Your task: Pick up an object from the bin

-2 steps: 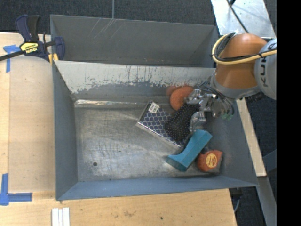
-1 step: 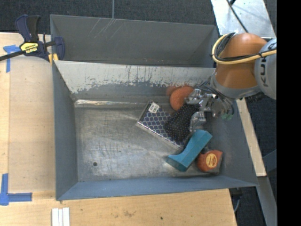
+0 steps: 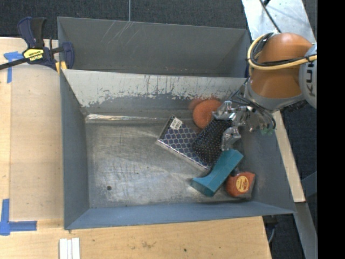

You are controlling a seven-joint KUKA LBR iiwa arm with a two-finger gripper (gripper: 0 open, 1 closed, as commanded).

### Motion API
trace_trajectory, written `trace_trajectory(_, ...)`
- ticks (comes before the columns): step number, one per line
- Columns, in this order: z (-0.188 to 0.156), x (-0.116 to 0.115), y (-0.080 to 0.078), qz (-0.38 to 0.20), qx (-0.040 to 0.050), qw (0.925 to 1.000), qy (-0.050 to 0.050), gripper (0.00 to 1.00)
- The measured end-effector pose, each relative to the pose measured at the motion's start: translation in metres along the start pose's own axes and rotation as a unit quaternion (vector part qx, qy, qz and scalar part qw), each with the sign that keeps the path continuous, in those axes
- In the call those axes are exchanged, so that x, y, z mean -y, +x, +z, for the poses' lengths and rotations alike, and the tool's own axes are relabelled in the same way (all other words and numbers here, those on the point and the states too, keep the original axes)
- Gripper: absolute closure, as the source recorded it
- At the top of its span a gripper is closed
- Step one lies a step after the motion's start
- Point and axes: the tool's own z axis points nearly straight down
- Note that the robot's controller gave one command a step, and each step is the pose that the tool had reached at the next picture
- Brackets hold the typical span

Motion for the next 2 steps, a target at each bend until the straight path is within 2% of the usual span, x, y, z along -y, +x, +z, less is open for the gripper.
trace_trajectory(1,-0.0371,-0.0024,-0.0089,-0.117,-0.0043,0.9931,-0.002,1.00)
trace_trajectory(2,-0.0371,-0.0024,-0.0089,-0.117,-0.0043,0.9931,-0.002,1.00)
